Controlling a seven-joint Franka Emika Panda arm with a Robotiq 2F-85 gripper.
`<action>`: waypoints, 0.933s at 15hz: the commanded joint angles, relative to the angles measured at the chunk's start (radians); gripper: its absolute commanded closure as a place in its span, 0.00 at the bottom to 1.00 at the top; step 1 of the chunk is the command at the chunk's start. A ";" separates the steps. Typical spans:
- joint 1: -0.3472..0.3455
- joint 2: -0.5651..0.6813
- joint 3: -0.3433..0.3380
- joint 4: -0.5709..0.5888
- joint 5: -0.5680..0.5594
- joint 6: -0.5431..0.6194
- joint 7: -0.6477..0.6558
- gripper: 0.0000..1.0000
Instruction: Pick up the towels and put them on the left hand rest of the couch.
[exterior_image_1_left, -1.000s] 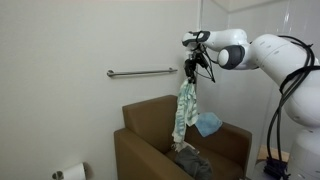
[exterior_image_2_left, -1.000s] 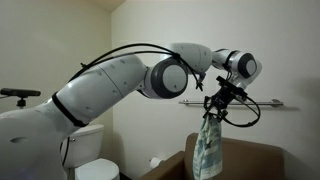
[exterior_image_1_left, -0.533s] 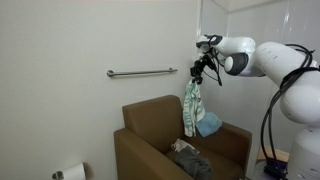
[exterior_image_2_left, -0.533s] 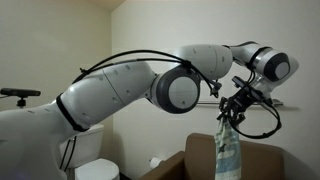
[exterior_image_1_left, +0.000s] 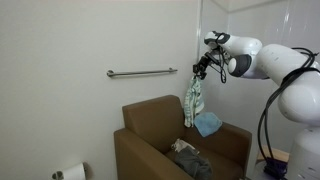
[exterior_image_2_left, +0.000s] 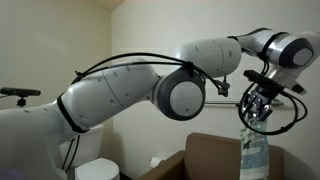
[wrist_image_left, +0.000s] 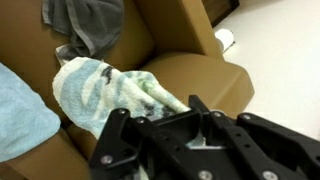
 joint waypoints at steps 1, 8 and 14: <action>0.000 -0.021 -0.003 -0.015 -0.082 0.127 0.107 1.00; -0.002 -0.017 -0.026 -0.030 -0.180 0.265 0.214 1.00; 0.020 -0.012 -0.048 -0.028 -0.204 0.311 0.273 1.00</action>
